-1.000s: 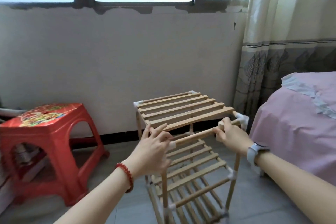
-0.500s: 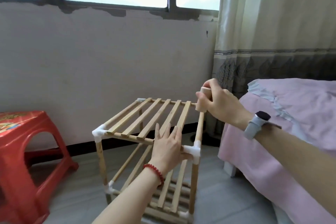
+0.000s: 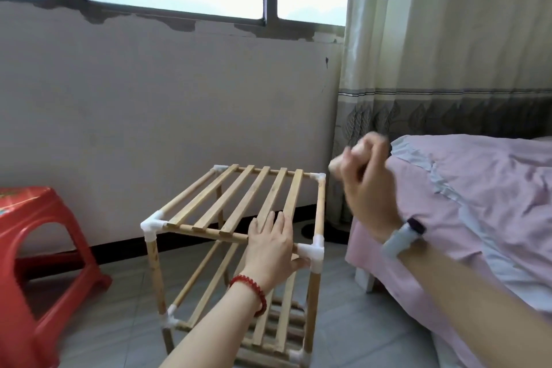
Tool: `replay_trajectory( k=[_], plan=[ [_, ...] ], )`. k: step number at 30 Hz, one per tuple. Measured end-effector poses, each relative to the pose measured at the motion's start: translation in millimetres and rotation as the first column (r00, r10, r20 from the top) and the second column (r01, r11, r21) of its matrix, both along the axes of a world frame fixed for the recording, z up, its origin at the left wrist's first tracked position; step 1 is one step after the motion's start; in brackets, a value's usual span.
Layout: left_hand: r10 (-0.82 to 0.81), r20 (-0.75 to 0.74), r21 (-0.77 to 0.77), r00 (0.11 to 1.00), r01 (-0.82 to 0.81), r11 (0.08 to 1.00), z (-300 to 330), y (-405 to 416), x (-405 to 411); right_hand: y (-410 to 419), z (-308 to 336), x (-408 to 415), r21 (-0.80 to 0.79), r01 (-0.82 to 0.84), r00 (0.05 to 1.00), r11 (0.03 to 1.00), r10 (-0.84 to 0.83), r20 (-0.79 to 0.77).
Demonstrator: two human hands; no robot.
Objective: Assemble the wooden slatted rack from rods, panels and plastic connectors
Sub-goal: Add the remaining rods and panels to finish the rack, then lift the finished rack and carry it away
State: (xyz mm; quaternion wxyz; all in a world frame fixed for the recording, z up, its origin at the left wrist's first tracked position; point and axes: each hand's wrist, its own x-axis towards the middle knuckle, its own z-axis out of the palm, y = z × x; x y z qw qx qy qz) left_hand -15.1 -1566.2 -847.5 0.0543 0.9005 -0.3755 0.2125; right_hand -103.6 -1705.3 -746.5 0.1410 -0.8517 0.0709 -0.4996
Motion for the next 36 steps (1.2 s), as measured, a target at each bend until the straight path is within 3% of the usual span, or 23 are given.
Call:
replay_trajectory(
  k=[1, 2, 3, 5, 8, 9, 10, 11, 12, 13, 15, 19, 23, 27, 32, 36],
  plan=[
    [-0.003, -0.004, 0.002, 1.000, 0.003, 1.000, 0.0, 0.4, 0.1, 12.8, -23.0, -4.3, -0.129, 0.047, 0.969, 0.991, -0.077, -0.237],
    [-0.009, -0.007, 0.012, 1.000, 0.009, 1.000, 0.0, 1.0, 0.2, 22.1, -45.7, -7.5, -0.217, 0.023, 0.870, 0.976, -0.127, -0.477],
    [-0.015, -0.013, 0.020, 1.000, 0.016, 1.000, 0.1, 1.7, -0.1, 25.4, -57.2, -9.8, -0.224, -0.019, 0.785, 0.974, -0.124, -0.607],
    [-0.019, -0.012, 0.019, 1.000, 0.019, 1.000, 0.0, 3.6, 0.7, 15.3, -43.3, -3.6, -0.048, -0.072, 0.840, 0.996, 0.034, -0.542],
    [-0.019, -0.009, 0.028, 1.000, 0.019, 0.999, -1.4, 3.8, 1.6, 2.8, 3.0, 6.1, 0.089, -0.093, 0.989, 0.992, 0.103, -0.108],
    [-0.020, -0.005, 0.018, 1.000, 0.020, 1.000, -2.1, 3.3, 1.8, 2.7, 5.2, 4.2, 0.114, -0.113, 0.993, 0.987, 0.108, 0.049],
    [-0.020, -0.002, 0.013, 1.000, 0.020, 1.000, -2.1, 3.2, 2.2, 6.7, -2.7, 0.6, 0.112, -0.107, 0.991, 0.988, 0.097, 0.094],
    [-0.019, 0.002, 0.008, 1.000, 0.019, 1.000, -2.1, 3.1, 2.6, 13.2, -18.3, -2.4, 0.081, -0.074, 0.997, 0.994, 0.075, -0.010],
    [-0.023, 0.006, 0.005, 1.000, 0.023, 1.000, -2.7, 3.4, 3.7, 22.1, -37.8, -4.8, 0.011, -0.028, 0.970, 1.000, 0.030, -0.242],
    [-0.033, 0.005, 0.004, 0.999, 0.033, 0.999, -3.8, 3.8, 3.8, 27.6, -55.1, -7.1, -0.051, -0.027, 0.885, 0.998, 0.000, -0.466],
    [-0.062, 0.022, -0.005, 0.998, 0.062, 0.998, -4.8, 7.4, 4.8, 23.3, -64.9, -4.7, 0.016, -0.060, 0.783, 0.998, 0.057, -0.620],
    [-0.184, -0.004, -0.099, 0.983, 0.182, 0.978, -4.5, 18.3, 6.1, 14.1, -34.5, 3.9, 0.244, -0.161, 0.766, 0.956, 0.277, -0.580],
    [-0.276, -0.143, -0.404, 0.950, 0.199, 0.893, 5.9, 42.2, 10.2, 31.4, -21.7, 7.5, 0.467, -0.263, 0.714, 0.844, 0.496, -0.494],
    [-0.146, -0.196, -0.586, 0.970, 0.004, 0.810, 26.9, 94.8, 16.9, 67.7, -6.8, 16.3, 0.622, -0.394, 0.671, 0.676, 0.675, -0.309],
    [0.098, -0.239, -0.565, 0.966, -0.221, 0.795, 43.6, 195.9, -1.5, 148.9, -9.8, 34.5, 0.600, -0.552, 0.553, 0.579, 0.793, -0.255],
    [0.334, -0.298, -0.520, 0.894, -0.446, 0.728, 38.6, 288.9, -26.8, 221.2, -25.4, 46.8, 0.552, -0.618, 0.468, 0.559, 0.826, -0.313]
  ],
)
